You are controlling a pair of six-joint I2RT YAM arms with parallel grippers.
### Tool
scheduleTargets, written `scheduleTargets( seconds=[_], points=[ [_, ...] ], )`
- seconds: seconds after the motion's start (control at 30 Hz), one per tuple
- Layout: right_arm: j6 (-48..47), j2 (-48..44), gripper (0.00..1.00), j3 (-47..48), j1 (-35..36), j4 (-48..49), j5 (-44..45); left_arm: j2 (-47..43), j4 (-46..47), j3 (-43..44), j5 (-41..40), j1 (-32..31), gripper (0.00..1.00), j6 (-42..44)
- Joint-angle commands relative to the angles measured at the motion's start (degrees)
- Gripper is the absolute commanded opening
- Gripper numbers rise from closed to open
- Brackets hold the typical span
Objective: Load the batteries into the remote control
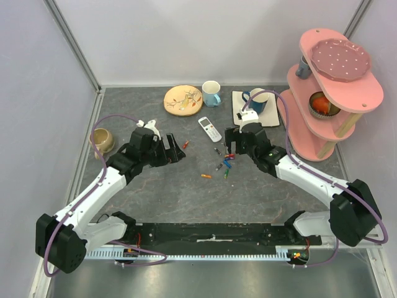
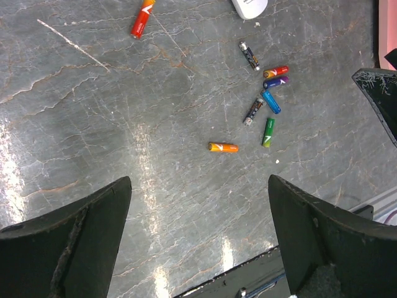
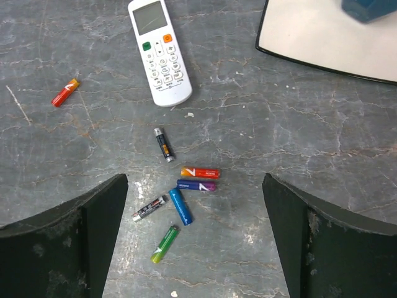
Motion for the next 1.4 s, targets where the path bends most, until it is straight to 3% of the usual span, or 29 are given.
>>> scheduleTargets(
  seconds=[0.0,0.67,1.37],
  points=[
    [-0.8,-0.4,0.98,1.4,0.0,2.5,-4.3,-1.2,2.5,-0.2,1.6,-0.2,0.97,2.3],
    [-3.8,4.8,0.98,6.3,0.1,3.9,-5.3,-8.0,2.8,-3.6,2.2,-0.2,0.97,3.5],
    [-19.8,36.9,0.98,32.3,-1.1,-3.1,-9.6,-11.5,2.2,-7.0,6.1,-0.2,0.94,2.5]
  ],
)
